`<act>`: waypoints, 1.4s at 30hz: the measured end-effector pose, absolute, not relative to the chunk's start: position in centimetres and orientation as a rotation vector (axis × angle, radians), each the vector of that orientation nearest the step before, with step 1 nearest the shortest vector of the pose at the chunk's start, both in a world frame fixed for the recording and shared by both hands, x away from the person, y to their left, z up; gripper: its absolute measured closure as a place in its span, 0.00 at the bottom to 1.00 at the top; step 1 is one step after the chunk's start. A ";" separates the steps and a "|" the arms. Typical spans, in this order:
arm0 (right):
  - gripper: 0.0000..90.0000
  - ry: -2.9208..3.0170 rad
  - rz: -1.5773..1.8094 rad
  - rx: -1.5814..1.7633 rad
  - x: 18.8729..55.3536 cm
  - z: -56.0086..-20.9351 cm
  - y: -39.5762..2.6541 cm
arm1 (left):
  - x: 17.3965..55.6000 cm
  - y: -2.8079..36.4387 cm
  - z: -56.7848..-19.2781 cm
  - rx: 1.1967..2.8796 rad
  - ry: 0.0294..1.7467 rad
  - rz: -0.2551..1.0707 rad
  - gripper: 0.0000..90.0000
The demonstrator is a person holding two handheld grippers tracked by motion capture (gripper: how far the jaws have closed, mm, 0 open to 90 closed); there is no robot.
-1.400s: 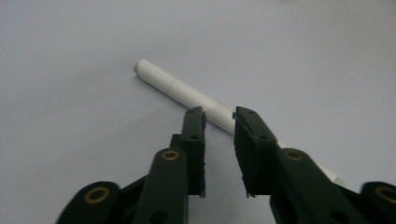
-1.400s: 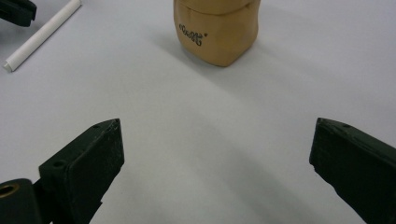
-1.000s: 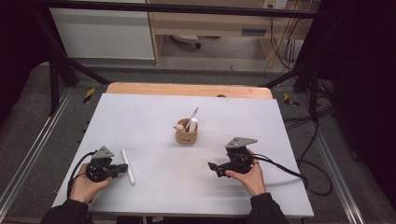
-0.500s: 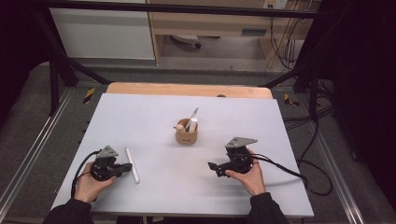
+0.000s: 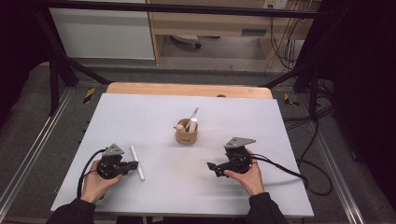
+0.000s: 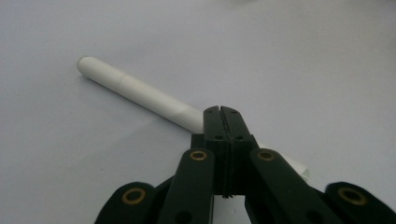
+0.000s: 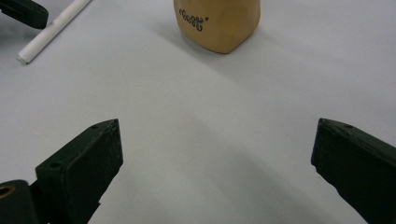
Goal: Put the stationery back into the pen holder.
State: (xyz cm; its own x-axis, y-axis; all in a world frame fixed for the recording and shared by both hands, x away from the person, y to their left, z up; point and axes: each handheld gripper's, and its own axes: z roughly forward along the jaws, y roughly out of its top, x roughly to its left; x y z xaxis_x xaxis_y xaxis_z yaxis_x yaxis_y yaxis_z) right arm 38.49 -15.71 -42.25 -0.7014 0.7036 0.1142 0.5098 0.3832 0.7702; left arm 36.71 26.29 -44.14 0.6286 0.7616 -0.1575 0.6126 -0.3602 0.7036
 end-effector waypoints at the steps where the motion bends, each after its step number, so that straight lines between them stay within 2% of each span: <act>1: 0.03 2.411 1.218 1.080 38.5 -42.2 -15.7 | 36.7 26.2 -44.1 2.089 1.072 0.256 0.99; 28: 0.03 2.419 1.227 1.079 38.6 -42.2 -15.3 | 38.5 21.2 -44.6 2.087 0.997 0.262 0.99; 38: 0.03 2.400 1.223 1.096 38.6 -42.3 -15.1 | 37.6 22.4 -43.6 2.087 0.965 0.269 0.99; 42: 0.02 2.401 1.206 1.103 38.6 -42.3 -14.9 | 37.3 23.7 -43.4 2.096 0.977 0.274 0.95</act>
State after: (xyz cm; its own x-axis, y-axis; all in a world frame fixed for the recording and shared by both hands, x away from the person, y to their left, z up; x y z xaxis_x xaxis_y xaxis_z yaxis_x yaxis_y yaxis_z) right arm 38.63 -14.92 -42.32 -0.6876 0.7168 0.1162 0.5212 0.3757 0.7663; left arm 37.25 23.74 -43.44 0.6793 0.7230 -0.1259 0.5518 -0.3900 0.7372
